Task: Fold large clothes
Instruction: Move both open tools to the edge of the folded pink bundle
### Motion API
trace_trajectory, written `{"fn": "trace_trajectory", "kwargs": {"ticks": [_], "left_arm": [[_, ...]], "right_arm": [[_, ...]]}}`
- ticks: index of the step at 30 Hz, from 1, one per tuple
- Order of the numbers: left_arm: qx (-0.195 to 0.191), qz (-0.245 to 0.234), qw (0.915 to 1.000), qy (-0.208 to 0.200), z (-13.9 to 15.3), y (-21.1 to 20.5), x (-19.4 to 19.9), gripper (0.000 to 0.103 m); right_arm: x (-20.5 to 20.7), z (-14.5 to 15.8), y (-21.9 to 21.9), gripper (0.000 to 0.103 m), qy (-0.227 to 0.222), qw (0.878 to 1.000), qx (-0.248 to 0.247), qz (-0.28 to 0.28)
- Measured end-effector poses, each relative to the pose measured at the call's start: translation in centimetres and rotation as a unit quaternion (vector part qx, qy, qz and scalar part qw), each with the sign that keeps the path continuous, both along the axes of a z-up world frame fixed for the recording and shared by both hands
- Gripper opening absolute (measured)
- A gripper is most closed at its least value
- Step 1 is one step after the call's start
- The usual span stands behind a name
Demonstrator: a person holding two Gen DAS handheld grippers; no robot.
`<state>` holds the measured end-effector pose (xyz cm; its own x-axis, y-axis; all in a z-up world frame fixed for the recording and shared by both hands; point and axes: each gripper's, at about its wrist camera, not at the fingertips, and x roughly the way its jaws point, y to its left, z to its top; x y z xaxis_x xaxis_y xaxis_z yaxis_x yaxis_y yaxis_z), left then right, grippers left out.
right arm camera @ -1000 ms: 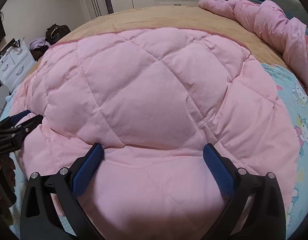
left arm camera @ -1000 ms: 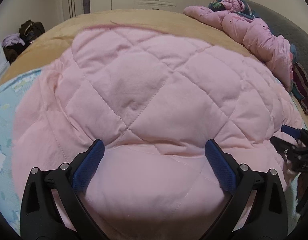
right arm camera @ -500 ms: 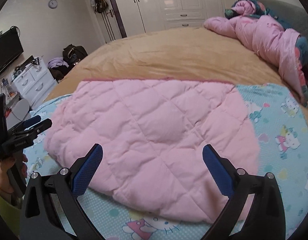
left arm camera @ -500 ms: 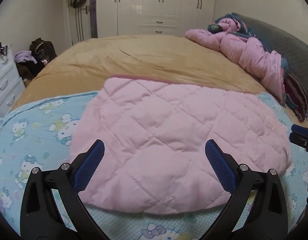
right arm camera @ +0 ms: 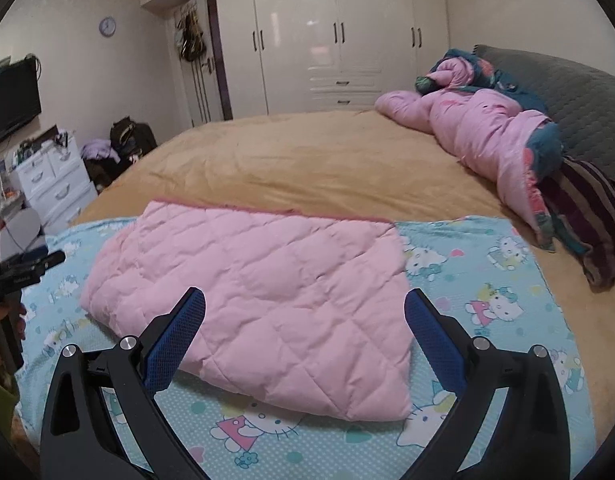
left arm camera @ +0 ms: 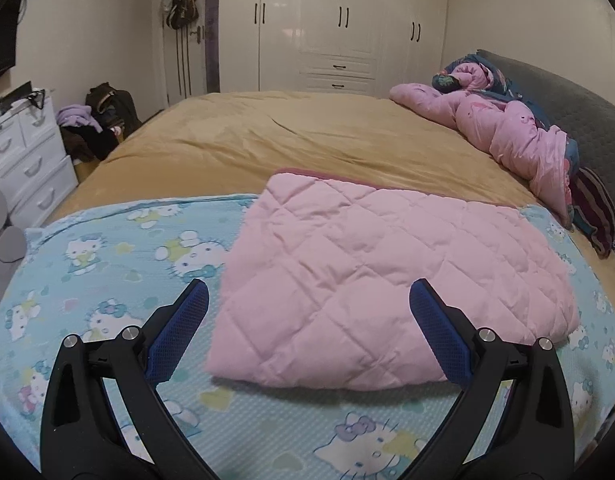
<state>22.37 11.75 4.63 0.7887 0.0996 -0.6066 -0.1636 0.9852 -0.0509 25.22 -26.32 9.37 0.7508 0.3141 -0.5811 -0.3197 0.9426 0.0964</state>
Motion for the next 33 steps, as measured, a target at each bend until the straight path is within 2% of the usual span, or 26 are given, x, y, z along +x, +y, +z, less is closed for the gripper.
{"fn": "trace_trajectory", "kwargs": {"ticks": [7,15,28,33], "left_arm": [[-0.004,0.012,0.9999,0.004,-0.3,1.6,-2.7,0.095],[-0.006,0.023,0.9996,0.015,-1.6,3.0,-5.3,0.095],[-0.066,0.044,0.9939,0.077,-7.0,5.5,-3.0,0.095],[-0.071,0.047,0.9925,0.088,-8.1,5.8,-1.7,0.095]], "right_arm": [[-2.3,0.4,-1.9,0.099,-0.006,1.0,0.008,-0.016],[-4.1,-1.2,-3.5,0.099,0.008,0.999,0.015,-0.032],[-2.1,-6.8,-3.9,0.099,0.073,0.996,0.023,-0.035],[-1.1,-8.7,-4.0,0.099,0.091,0.995,0.023,-0.04]]}}
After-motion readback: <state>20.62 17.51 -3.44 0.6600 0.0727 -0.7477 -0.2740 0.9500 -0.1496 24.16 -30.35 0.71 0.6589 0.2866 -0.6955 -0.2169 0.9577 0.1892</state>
